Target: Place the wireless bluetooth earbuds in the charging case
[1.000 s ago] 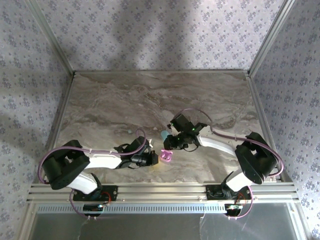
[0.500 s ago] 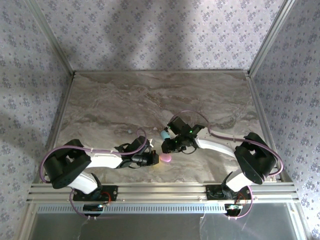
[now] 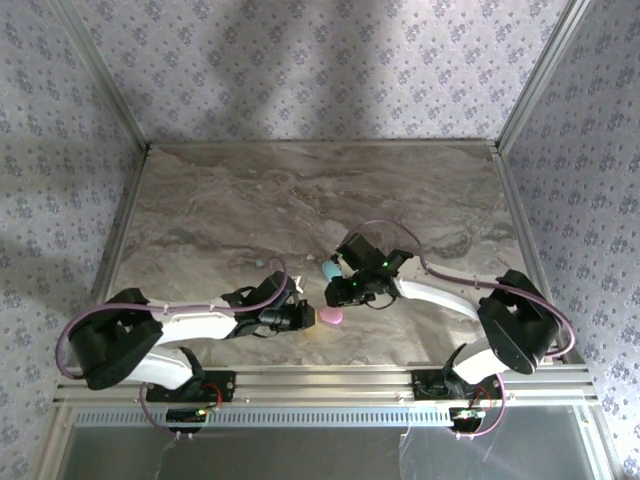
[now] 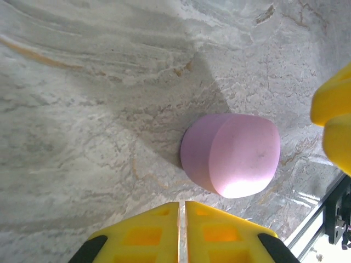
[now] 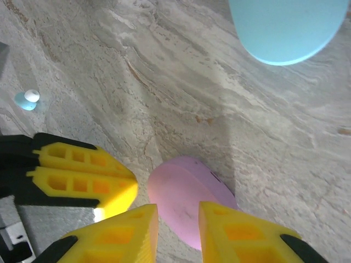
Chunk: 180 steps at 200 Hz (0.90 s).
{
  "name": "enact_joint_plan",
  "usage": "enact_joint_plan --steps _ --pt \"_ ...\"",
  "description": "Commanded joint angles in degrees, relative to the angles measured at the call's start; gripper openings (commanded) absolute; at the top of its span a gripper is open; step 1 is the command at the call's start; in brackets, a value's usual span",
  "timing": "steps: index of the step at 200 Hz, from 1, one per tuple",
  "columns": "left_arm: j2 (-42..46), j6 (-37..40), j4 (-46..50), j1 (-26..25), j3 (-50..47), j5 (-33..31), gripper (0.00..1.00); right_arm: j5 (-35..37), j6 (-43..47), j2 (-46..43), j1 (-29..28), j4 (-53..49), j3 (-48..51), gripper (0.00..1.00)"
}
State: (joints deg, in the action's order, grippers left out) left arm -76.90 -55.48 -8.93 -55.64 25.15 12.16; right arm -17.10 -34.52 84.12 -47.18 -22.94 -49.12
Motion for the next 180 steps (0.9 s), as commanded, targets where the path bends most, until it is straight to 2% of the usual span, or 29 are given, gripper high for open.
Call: enact_joint_plan --steps 1,41,79,137,144,164,171,180 --pt "5.2 1.3 6.3 -0.3 0.4 -3.3 0.17 2.7 -0.5 -2.6 -0.1 -6.4 -2.3 0.30" --pt "12.0 2.5 14.5 -0.3 1.2 -6.6 0.28 5.1 -1.0 -4.8 -0.4 -9.2 -3.4 0.41" --pt "17.9 3.4 20.0 0.5 0.9 -8.7 0.41 7.9 -4.8 -5.5 -1.1 -9.8 -3.0 0.58" --pt "25.8 4.7 25.0 4.6 -0.7 -8.6 0.71 12.9 -9.7 -5.1 -5.2 -9.9 -3.0 0.93" --pt "26.9 4.8 25.7 5.3 -0.9 -8.3 0.77 13.6 -10.6 -4.9 -5.8 -9.9 -3.0 0.97" --pt "29.9 5.2 28.6 6.9 -0.7 -8.0 0.90 15.0 -13.0 -4.4 -6.5 -9.9 -3.2 1.00" --pt "30.9 5.6 29.6 7.3 -0.6 -7.9 0.99 15.7 -14.0 -4.1 -6.8 -10.0 -3.5 1.00" --pt "32.2 5.9 31.0 7.8 -0.6 -7.9 1.00 17.3 -15.9 -3.5 -7.3 -11.1 -4.3 1.00"
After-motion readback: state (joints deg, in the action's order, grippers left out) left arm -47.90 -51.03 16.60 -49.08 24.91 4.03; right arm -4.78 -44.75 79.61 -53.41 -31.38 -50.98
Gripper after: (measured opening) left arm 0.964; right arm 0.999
